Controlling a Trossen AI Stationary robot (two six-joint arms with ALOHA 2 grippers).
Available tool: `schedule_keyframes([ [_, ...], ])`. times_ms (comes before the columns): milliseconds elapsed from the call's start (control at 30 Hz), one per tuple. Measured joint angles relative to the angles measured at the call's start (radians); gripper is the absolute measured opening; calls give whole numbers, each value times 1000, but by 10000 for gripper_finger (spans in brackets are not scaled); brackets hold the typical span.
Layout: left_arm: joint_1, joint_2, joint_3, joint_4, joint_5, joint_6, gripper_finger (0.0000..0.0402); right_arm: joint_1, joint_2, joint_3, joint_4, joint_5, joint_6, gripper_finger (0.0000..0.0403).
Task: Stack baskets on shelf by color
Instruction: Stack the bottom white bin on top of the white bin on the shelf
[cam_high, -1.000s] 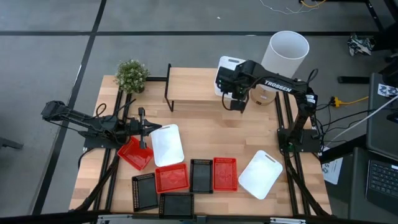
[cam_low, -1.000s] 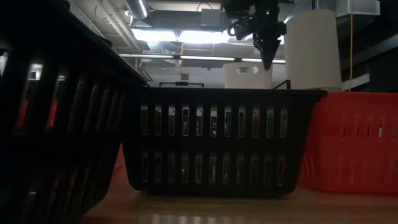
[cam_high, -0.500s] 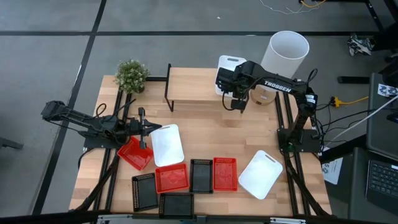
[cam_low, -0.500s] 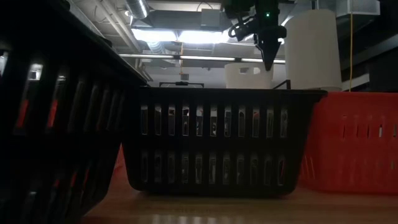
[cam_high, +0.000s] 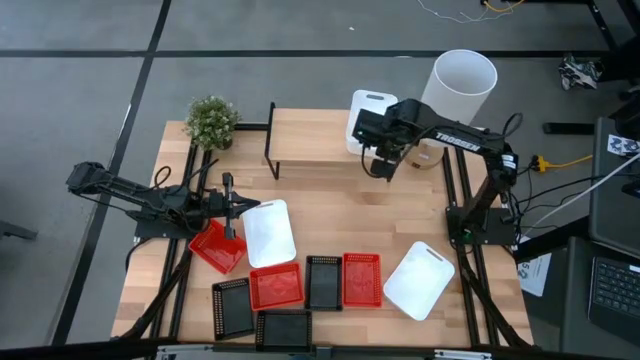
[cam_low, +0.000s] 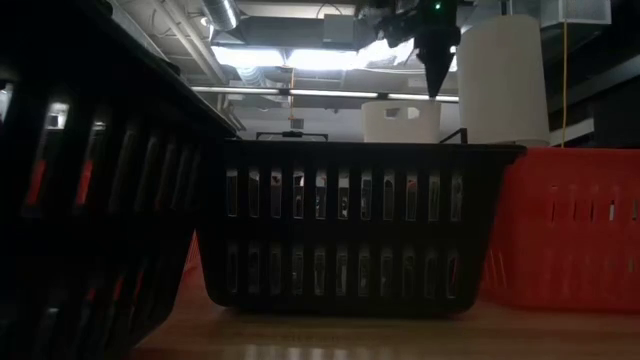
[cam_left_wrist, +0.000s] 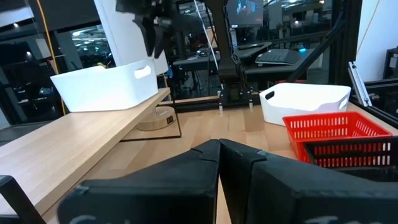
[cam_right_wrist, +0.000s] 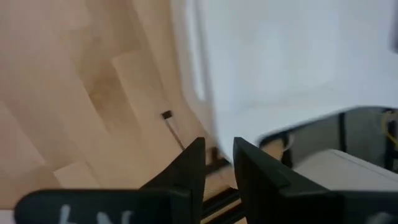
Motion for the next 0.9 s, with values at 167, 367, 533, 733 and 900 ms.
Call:
schedule_keyframes([
  [167,0,0,0,0,0,0,0,18,-71,0,0,-7,78,83],
  [367,0,0,0,0,0,-1,0,141,-197,-43,2,-420,341,83],
  [533,0,0,0,0,0,-1,0,365,-289,-225,11,-411,694,83],
  [733,0,0,0,0,0,-1,0,680,-302,-471,232,-495,1008,83],
  [900,0,0,0,0,0,-1,0,852,-275,-620,603,-508,1196,83],
])
